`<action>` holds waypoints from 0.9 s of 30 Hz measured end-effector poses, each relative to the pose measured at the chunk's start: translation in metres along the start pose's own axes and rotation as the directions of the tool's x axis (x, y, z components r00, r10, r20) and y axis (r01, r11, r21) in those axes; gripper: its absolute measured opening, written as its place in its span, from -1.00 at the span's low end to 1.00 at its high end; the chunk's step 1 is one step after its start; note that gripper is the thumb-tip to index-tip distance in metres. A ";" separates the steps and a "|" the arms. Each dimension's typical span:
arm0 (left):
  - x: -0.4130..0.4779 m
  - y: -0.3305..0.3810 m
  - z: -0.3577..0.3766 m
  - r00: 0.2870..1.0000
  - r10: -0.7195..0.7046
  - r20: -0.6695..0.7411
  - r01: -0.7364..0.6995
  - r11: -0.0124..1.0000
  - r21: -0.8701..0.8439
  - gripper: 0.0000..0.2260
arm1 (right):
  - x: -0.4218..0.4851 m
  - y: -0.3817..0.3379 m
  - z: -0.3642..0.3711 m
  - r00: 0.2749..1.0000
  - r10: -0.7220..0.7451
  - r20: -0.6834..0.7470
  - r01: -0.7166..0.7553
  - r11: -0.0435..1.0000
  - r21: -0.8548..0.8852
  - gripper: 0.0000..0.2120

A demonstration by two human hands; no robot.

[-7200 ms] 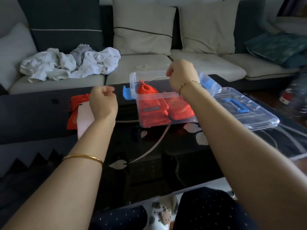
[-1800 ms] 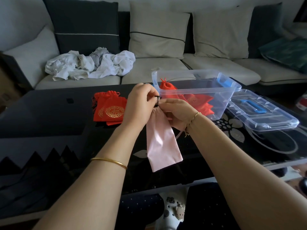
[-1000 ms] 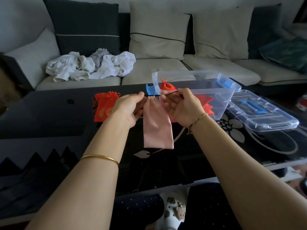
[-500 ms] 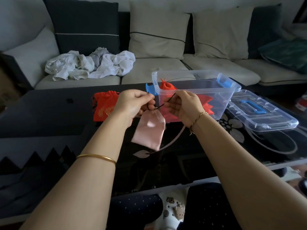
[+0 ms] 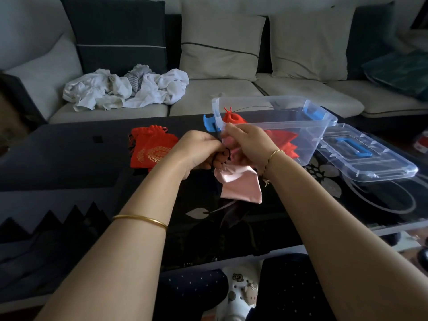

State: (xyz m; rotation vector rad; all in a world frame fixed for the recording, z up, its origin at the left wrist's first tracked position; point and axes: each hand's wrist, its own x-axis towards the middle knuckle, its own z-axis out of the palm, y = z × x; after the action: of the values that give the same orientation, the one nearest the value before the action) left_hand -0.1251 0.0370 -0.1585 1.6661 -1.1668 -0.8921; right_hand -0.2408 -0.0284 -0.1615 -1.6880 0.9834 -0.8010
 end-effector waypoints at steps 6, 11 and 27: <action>0.000 0.002 0.000 0.996 -0.068 -0.061 0.062 0.993 -0.095 -0.83 | -0.004 -0.002 0.001 0.999 0.008 0.033 -0.007 0.999 -0.053 -0.85; -0.001 0.004 0.002 0.992 -0.085 -0.094 0.067 0.982 -0.179 -0.83 | -0.004 -0.001 -0.001 0.996 -0.083 0.012 0.084 0.992 -0.094 -0.84; 0.003 0.002 -0.001 0.967 -0.133 -0.219 0.074 0.963 -0.260 -0.88 | -0.006 0.000 0.003 0.917 -0.399 0.016 0.366 0.824 -0.433 -0.88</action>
State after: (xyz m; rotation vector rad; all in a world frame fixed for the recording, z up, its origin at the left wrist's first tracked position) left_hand -0.1239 0.0337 -0.1568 1.5864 -0.7785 -0.8427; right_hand -0.2409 -0.0214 -0.1626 -2.3045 0.9269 -0.9640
